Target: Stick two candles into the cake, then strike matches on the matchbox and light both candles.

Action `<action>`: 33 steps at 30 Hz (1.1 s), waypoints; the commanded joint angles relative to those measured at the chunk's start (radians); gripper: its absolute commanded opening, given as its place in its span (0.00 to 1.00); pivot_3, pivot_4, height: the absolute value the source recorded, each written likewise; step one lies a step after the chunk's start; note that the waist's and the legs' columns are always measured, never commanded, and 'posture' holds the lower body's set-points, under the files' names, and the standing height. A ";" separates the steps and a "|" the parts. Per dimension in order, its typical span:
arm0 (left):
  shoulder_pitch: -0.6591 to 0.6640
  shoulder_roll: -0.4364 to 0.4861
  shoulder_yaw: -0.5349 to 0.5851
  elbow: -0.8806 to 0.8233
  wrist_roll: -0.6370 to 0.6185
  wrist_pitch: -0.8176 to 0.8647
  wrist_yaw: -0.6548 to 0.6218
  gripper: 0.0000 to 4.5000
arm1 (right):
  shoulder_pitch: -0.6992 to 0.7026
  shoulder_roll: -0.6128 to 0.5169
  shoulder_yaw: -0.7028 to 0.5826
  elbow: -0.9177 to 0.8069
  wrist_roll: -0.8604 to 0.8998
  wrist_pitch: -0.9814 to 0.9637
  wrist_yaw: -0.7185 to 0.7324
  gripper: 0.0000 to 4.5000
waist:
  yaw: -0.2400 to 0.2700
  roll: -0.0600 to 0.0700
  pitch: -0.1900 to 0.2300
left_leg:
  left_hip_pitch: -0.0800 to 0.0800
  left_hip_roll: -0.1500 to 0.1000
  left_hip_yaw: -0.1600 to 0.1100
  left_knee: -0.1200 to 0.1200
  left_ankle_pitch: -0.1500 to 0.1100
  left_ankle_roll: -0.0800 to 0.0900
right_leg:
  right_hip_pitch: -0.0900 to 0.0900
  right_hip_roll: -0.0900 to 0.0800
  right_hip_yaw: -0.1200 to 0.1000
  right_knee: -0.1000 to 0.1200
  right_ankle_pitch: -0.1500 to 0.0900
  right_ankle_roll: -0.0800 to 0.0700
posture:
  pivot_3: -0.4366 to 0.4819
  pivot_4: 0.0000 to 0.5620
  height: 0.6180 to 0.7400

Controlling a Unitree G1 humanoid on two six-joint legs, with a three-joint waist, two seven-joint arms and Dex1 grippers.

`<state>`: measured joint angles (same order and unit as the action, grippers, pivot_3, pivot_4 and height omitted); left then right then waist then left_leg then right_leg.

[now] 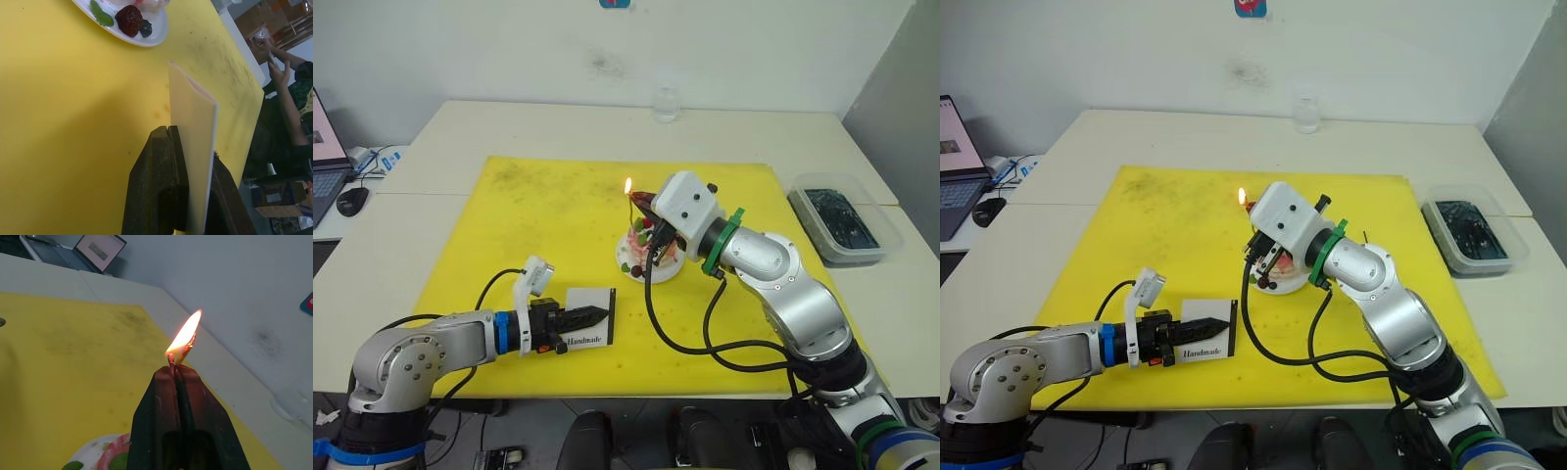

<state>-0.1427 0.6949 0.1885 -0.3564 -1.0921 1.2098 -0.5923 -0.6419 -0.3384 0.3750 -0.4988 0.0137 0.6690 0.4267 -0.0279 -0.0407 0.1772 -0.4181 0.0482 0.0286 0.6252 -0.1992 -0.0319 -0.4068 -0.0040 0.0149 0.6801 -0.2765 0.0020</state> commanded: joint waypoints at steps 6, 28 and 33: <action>-0.003 -0.004 -0.001 -0.025 -0.006 -0.016 -0.009 0.00 | -0.019 0.006 -0.044 -0.031 -0.008 0.001 0.003 0.01 | 0.000 0.000 0.000 | 0.000 0.000 0.000 0.000 0.000 0.000 | 0.000 0.000 0.000 0.000 0.000 0.000 | 0.48 0.27 1.00; -0.013 -0.003 -0.020 -0.016 0.007 -0.030 -0.018 0.00 | -0.036 0.028 -0.065 -0.015 0.003 0.026 0.011 0.01 | 0.000 0.000 0.000 | 0.000 0.000 0.000 0.000 0.000 0.000 | 0.000 0.000 0.000 0.000 0.000 0.000 | 0.48 0.27 1.00; -0.015 -0.003 -0.020 -0.015 0.010 -0.031 -0.018 0.00 | -0.035 0.031 -0.070 -0.016 0.006 0.030 0.012 0.01 | 0.000 0.000 0.000 | 0.000 0.000 0.000 0.000 0.000 0.000 | 0.000 0.000 0.000 0.000 0.000 0.000 | 0.48 0.27 1.00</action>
<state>-0.1502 0.6941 0.1620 -0.3564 -1.0773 1.1922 -0.6004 -0.6522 -0.3106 0.3347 -0.4961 0.0174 0.7056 0.4356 -0.0280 -0.0407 0.1772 -0.4181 0.0482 0.0286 0.6252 -0.1992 -0.0319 -0.4068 -0.0040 0.0149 0.6801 -0.2765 0.0019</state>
